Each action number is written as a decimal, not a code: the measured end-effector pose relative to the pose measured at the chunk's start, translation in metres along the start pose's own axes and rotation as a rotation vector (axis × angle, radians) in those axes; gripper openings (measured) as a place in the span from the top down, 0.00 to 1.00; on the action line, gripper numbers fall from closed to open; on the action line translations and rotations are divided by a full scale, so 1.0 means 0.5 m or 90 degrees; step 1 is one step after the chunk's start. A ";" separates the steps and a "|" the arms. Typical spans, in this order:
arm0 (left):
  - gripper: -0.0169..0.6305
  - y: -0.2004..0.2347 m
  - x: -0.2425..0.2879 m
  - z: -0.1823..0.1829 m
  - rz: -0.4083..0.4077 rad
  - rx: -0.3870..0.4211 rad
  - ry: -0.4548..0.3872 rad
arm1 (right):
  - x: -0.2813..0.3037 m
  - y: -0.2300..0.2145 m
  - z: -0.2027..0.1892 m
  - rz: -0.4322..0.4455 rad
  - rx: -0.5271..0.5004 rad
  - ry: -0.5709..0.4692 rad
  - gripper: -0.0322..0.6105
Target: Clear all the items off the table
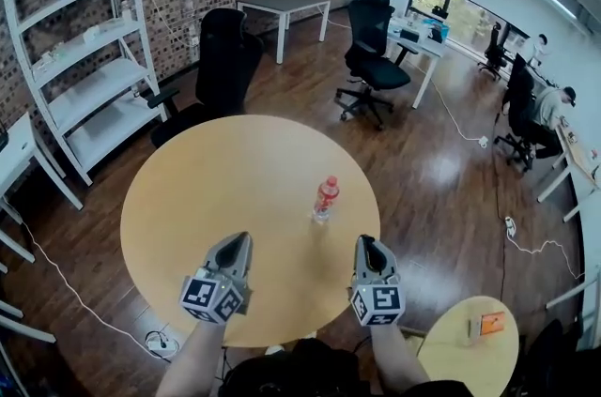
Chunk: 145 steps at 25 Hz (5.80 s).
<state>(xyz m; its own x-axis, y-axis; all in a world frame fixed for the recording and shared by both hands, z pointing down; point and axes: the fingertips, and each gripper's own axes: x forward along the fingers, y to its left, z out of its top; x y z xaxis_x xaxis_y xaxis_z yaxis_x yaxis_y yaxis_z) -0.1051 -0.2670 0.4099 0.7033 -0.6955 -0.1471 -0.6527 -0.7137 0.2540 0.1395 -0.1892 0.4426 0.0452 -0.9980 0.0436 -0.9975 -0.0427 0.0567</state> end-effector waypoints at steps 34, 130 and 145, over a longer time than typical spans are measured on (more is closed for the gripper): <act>0.97 -0.240 0.150 -0.041 -0.144 -0.066 0.000 | -0.186 -0.210 0.064 -0.148 -0.069 -0.034 0.94; 0.33 -1.385 0.194 -0.456 -0.687 0.071 0.238 | -1.114 -0.716 -0.109 -0.652 0.051 -0.012 0.94; 0.33 -0.543 0.246 -0.134 -0.260 0.111 0.099 | -0.394 -0.386 0.020 -0.196 -0.037 -0.056 0.94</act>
<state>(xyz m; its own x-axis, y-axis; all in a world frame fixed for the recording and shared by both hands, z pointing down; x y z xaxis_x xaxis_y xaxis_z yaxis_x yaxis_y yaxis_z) 0.1774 -0.1531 0.3871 0.9374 -0.3442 -0.0537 -0.3424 -0.9387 0.0387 0.3225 0.0152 0.4131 0.3371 -0.9388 -0.0710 -0.9328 -0.3432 0.1100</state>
